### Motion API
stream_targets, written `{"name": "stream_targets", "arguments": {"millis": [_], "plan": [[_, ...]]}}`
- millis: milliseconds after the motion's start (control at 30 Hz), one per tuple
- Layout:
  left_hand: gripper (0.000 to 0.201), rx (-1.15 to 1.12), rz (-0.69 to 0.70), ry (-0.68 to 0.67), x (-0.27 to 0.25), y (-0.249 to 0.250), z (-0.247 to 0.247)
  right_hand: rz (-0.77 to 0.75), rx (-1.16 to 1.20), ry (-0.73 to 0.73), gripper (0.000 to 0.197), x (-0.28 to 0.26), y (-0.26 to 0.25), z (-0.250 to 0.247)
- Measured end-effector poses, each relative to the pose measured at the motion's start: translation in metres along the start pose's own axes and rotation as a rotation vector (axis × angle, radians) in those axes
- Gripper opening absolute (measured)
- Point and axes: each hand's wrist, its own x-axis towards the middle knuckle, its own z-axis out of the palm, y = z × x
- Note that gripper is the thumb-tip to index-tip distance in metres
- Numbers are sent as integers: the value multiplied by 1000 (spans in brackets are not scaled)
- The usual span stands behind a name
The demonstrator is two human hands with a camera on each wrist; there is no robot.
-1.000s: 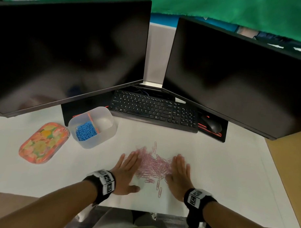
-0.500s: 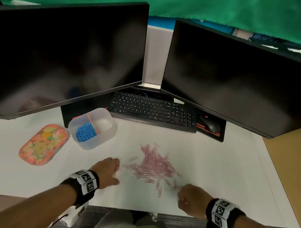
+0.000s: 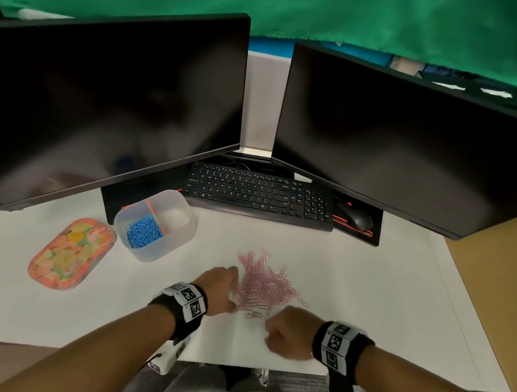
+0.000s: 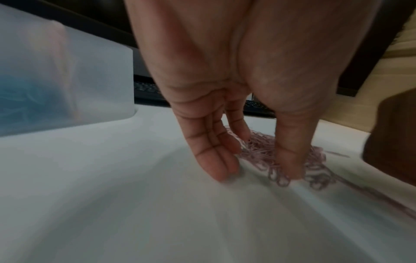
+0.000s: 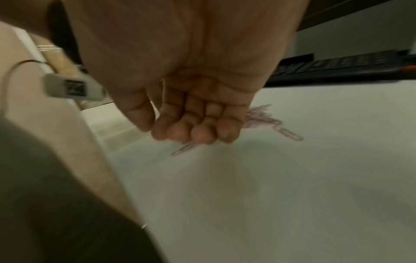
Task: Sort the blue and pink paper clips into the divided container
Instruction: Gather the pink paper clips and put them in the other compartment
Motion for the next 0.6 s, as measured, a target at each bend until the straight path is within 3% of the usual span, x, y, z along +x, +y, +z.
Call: {"name": "stream_targets", "arguments": {"millis": [100,233,333,433,467,533,600], "plan": [[62,39,-51,-30,-6,-4,5,-25,-25,-85,28,2,-9,16],[57,2,4,10,-1,7,12,64,147,104,16,19,1,10],[57,10,0,51,5,19,7,89,202,252,21,26,8,-4],[72,59,-41,167,11,25,-2,164,191,387,15,21,14,-13],[80,75,-56,185,13,25,-5,213,177,447,22,18,17,-12],[97,111,-84,146,19,27,-9,317,160,491,55,13,24,-8],[100,171,-92,75,26,30,-11,382,172,470,82,13,27,-6]]}}
